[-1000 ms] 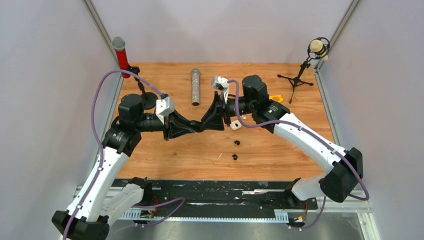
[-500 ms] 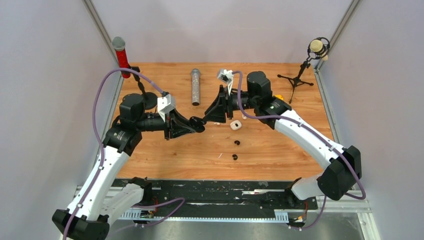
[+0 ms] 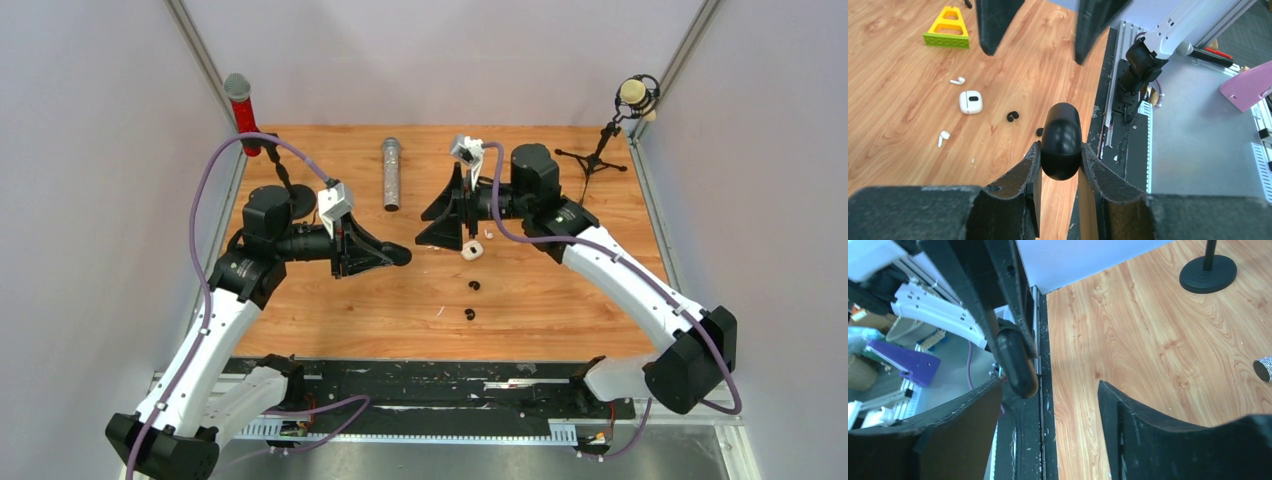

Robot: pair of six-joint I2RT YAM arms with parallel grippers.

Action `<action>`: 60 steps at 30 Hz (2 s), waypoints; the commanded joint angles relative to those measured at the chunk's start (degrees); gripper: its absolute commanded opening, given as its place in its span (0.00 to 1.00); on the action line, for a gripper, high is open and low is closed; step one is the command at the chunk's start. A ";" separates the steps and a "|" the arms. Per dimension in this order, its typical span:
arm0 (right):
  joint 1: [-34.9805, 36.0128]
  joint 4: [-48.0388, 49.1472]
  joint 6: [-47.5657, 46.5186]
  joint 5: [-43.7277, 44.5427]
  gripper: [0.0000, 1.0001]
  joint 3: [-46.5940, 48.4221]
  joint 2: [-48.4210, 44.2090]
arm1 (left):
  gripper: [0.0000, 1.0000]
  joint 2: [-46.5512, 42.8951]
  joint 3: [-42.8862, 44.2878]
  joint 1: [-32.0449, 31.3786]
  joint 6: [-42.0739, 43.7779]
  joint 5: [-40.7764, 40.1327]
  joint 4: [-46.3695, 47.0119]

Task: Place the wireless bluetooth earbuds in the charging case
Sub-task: Open the charging case.

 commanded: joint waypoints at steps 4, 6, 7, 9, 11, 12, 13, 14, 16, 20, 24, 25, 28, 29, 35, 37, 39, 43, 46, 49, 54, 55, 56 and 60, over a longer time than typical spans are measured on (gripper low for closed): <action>5.34 1.93 -4.90 3.44 0.85 -2.49 -3.13 | 0.00 -0.03 2.33 0.32 -1.55 0.86 2.56; 6.24 1.93 -5.32 3.45 0.86 -1.68 -1.50 | 0.00 0.08 2.29 0.33 -1.73 1.02 2.68; 7.02 1.89 -5.95 3.44 0.86 -1.19 -0.68 | 0.00 0.15 2.29 0.33 -1.74 1.07 2.67; 8.22 1.17 -6.60 3.59 0.85 0.06 0.99 | 0.00 0.27 2.55 0.33 -1.80 1.19 2.87; 8.35 0.40 -6.62 4.24 0.79 0.93 2.17 | 0.00 0.34 2.72 0.33 -1.86 1.44 3.01; 8.34 0.09 -6.90 4.31 0.76 1.12 2.47 | 0.00 0.32 2.77 0.33 -1.85 1.71 3.01; 8.34 -0.13 -7.12 4.16 0.74 1.28 2.59 | 0.00 0.27 2.73 0.33 -1.89 1.76 3.05; 8.32 -0.17 -7.16 3.83 0.73 1.41 2.74 | 0.00 0.20 2.68 0.33 -1.91 1.74 2.99; 8.30 -0.49 -7.17 3.27 0.67 1.80 3.29 | 0.00 0.21 2.67 0.33 -1.97 1.85 3.03; 6.92 -0.37 -6.18 -0.05 0.49 2.23 3.92 | 0.00 0.22 2.38 0.33 -1.16 2.63 3.27; 5.88 -0.10 -5.30 -1.60 0.47 2.15 4.03 | 0.00 0.03 2.58 0.33 2.37 4.97 1.11; 5.63 0.03 -4.89 -1.93 0.47 2.19 4.18 | 0.00 -0.09 2.55 0.33 3.25 5.33 0.67; 4.62 0.58 -4.09 -2.68 0.47 2.07 4.21 | 0.00 -0.11 2.78 0.33 4.86 6.02 -0.43; 4.32 0.80 -3.83 -2.78 0.47 1.95 4.13 | 0.00 -0.06 2.87 0.33 5.59 6.03 -1.17; 3.64 2.38 -2.30 -3.48 0.47 1.79 4.52 | 0.00 -0.09 2.76 0.33 6.03 5.96 -1.80; 3.66 2.82 -1.96 -3.21 0.46 1.75 4.64 | 0.00 -0.05 2.78 0.35 5.86 5.98 -1.42; 3.65 3.69 -1.61 -2.63 0.44 1.48 4.57 | 0.00 0.03 2.83 0.33 5.68 6.05 -1.38; 3.76 4.57 -0.92 -3.70 0.38 1.30 5.09 | 0.00 0.04 2.93 0.33 4.55 5.96 -0.22; 4.06 4.94 -0.65 -4.15 0.33 1.00 5.47 | 0.00 0.04 2.75 0.33 2.82 5.53 1.71; 4.59 4.83 -0.82 -4.20 0.32 0.76 5.78 | 0.00 0.19 2.66 0.29 0.96 4.22 3.23; 4.89 4.92 -0.27 -5.76 0.18 0.85 6.44 | 0.00 0.22 2.36 0.41 -1.50 3.16 6.42; 4.90 4.92 -0.31 -6.07 0.14 0.92 6.41 | 0.00 0.22 2.36 0.41 -1.54 2.95 6.69; 4.87 4.92 -0.42 -6.13 0.08 1.00 6.23 | 0.00 0.28 2.32 0.41 -1.41 2.91 7.01; 4.85 4.50 -2.30 -4.59 0.00 0.70 4.87 | 0.00 0.30 2.08 0.42 0.06 3.15 5.54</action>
